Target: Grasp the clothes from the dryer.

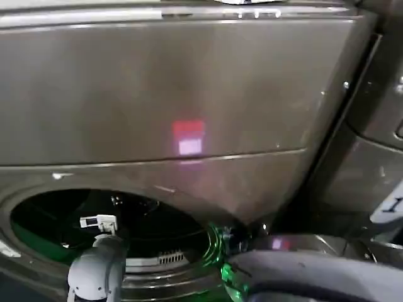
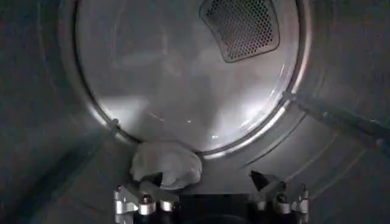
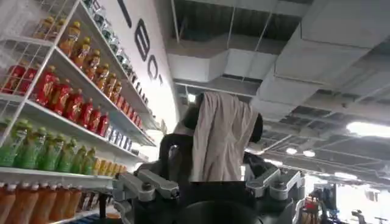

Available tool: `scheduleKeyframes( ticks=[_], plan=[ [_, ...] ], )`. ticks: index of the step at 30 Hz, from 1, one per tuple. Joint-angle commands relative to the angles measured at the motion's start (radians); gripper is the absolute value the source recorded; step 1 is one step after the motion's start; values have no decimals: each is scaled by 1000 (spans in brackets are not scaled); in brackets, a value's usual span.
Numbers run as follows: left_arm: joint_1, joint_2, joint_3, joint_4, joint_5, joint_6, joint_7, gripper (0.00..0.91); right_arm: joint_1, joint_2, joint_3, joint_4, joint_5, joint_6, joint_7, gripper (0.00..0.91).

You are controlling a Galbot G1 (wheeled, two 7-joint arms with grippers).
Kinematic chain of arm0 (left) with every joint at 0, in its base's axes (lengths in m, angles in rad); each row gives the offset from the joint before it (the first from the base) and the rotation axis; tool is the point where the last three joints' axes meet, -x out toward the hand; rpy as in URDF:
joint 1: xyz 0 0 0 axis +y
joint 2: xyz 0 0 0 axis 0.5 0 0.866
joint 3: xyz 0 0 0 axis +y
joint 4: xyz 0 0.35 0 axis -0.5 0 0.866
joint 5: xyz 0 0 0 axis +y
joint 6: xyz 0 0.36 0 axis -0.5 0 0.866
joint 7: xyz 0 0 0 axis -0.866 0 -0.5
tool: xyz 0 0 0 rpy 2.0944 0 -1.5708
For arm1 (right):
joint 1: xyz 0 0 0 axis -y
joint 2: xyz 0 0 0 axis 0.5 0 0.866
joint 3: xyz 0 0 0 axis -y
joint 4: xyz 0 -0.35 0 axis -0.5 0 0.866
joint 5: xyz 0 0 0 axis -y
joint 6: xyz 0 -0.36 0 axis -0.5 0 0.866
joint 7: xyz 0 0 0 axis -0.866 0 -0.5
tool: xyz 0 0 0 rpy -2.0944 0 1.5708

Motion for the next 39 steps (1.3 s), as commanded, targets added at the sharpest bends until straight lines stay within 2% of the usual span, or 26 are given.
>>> scheduleKeyframes(
  ticks=[1,7,9,15,21,23,27,29,32,35,39],
  plan=[
    [-287,9,-17,302,7,-53,-5,907,7,-3,-13,8,-5,3,-2,907],
    [-438,21,-23,565,-4,-178,-5,907,27,-4,-44,30,-18,-6,-2,907],
    [-496,25,-19,669,39,-271,-3,907,33,-6,-49,33,-19,-8,-1,907],
    [-647,15,-18,882,45,-320,4,907,37,-14,-59,29,-19,-10,-1,907],
    [-844,14,-18,1206,104,-431,-34,907,26,-25,-52,18,-18,-9,-1,907],
    [-876,13,-20,1257,133,-446,-12,907,29,-26,-54,20,-19,-9,0,907],
    [-953,15,-18,1382,314,-475,45,907,36,-27,-63,22,-20,-8,0,907],
    [-956,25,-17,1380,455,-479,165,907,40,-28,-67,25,-21,-9,1,907],
    [-946,39,-25,1375,782,-534,338,907,41,-29,-69,24,-24,-9,1,907],
    [-907,54,-59,1307,1175,-676,605,907,37,-27,-67,23,-24,-8,1,907],
    [-916,59,-62,1351,1319,-731,718,907,43,-26,-71,23,-28,-8,1,907]
  ],
)
